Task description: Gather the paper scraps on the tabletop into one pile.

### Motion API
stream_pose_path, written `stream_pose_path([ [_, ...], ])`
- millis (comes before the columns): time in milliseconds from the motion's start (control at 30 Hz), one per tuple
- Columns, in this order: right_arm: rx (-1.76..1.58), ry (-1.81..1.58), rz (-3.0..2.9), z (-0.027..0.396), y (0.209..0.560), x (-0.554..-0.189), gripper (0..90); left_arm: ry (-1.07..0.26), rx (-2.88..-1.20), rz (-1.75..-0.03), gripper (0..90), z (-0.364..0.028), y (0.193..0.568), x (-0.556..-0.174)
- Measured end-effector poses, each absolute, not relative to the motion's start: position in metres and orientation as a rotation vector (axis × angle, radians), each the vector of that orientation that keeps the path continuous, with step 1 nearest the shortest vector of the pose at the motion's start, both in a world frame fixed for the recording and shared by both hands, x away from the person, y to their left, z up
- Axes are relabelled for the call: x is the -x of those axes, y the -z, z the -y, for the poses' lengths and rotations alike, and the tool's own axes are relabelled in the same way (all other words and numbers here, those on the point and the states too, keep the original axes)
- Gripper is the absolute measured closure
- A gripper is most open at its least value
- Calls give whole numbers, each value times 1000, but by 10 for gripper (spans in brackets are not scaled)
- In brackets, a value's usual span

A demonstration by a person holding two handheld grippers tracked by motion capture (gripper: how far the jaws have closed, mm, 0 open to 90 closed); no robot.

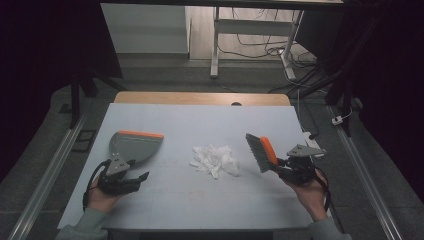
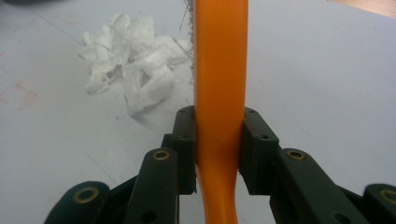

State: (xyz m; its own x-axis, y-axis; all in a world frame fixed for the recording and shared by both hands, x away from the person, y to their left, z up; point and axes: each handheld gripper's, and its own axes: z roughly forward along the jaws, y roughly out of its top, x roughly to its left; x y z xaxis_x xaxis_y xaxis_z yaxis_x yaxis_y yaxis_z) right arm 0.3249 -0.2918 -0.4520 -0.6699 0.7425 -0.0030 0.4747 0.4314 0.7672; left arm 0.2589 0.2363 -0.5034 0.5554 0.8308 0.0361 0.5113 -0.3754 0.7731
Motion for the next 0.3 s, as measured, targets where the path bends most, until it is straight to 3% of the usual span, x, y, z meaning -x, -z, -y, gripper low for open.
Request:
stream_pose_path([
  [300,-1022,-1115,-2343,295,456,-324,704,-554,-2047,-1078,334,-236,503,-259],
])
